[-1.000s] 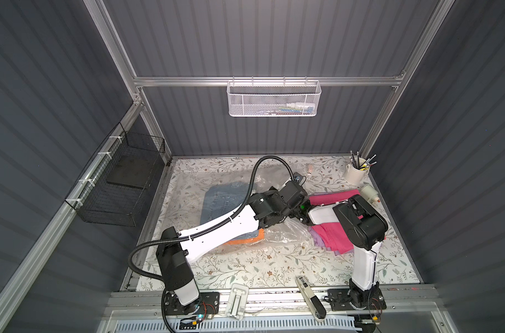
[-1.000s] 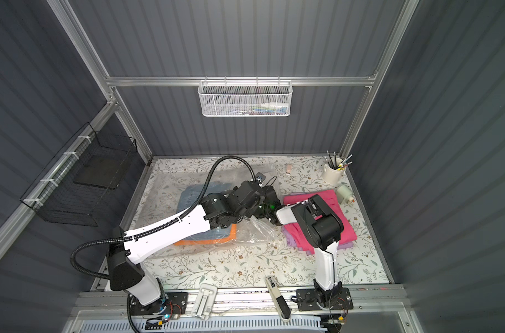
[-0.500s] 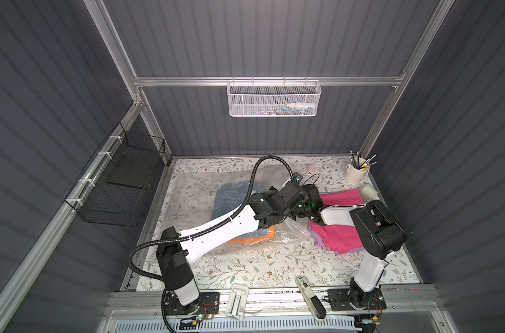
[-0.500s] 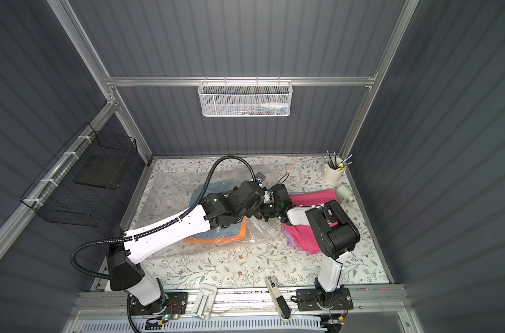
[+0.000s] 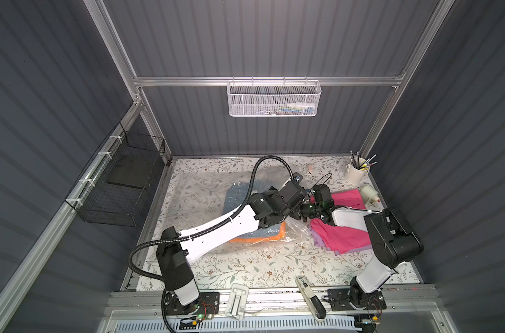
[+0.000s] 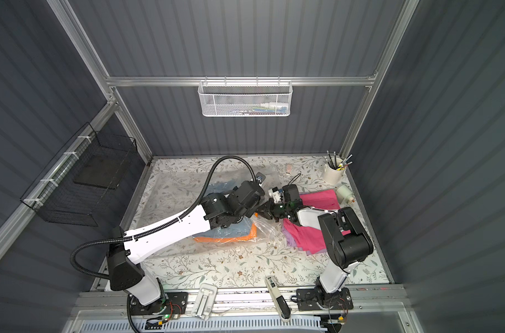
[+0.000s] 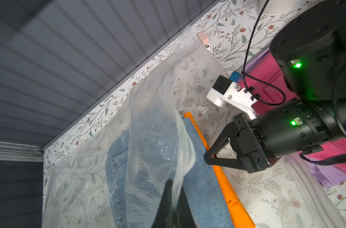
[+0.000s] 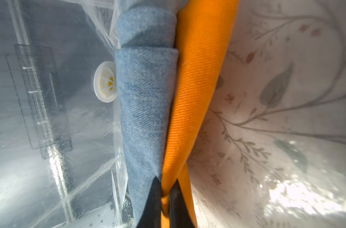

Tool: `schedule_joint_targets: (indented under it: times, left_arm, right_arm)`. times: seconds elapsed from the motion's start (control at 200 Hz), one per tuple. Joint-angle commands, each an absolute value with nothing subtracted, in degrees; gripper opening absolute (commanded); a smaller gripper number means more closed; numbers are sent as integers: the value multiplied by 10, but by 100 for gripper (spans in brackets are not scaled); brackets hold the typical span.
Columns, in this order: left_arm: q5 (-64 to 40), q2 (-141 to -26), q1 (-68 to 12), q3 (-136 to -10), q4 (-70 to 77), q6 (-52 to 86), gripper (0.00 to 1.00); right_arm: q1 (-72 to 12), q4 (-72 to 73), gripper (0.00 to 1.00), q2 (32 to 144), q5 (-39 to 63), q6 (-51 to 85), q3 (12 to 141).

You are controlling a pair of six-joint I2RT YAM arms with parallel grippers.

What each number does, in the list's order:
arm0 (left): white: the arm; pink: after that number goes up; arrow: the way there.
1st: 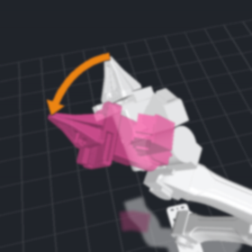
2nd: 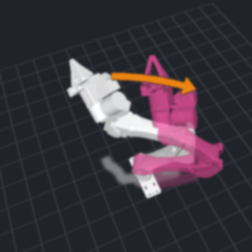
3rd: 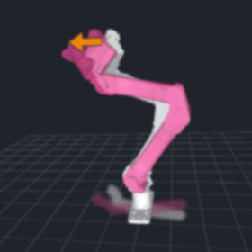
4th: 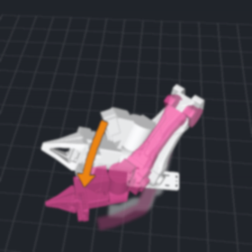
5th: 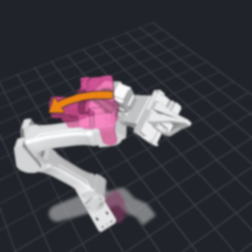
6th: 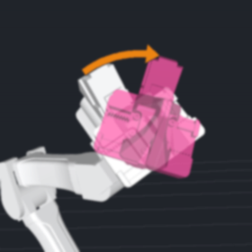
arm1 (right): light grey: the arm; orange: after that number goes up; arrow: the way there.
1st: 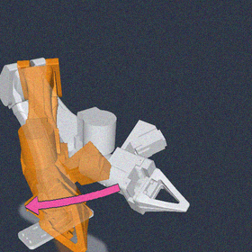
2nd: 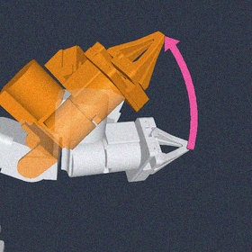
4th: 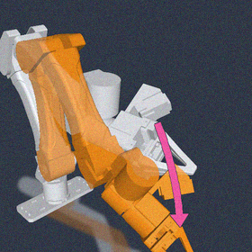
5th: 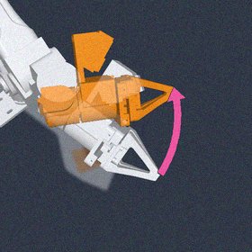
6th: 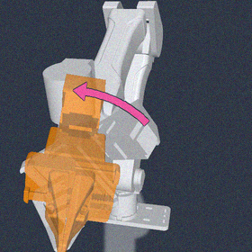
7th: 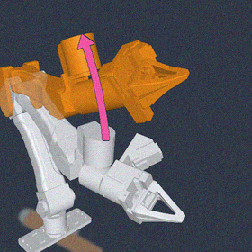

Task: Take the trousers out of the vacuum bag
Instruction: Move the trousers from the vacuum bag.

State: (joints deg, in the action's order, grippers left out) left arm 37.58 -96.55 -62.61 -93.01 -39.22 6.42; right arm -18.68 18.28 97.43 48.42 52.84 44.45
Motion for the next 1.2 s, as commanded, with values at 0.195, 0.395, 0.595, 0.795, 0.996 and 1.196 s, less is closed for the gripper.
schedule_joint_targets:
  times: [0.195, 0.395, 0.595, 0.795, 0.996, 1.196]
  left_arm:
    - [387, -963, -630, -919, -394, 62, 0]
    - [374, -967, -630, -918, -389, 57, 0]
    - [355, -969, -630, -918, -381, 55, 0]
    - [345, -973, -630, -918, -374, 51, 0]
    - [341, -977, -630, -922, -374, 49, 0]
    - [339, -982, -630, -926, -375, 48, 0]
  right_arm:
    - [-174, 209, 19, 950, 486, 512, 452]
    - [-173, 145, 49, 926, 461, 478, 468]
    - [-174, 67, 55, 903, 433, 436, 489]
    - [-177, 50, 57, 902, 428, 424, 492]
    - [-185, 52, 60, 930, 427, 423, 485]
    - [-200, 73, 60, 955, 425, 434, 482]
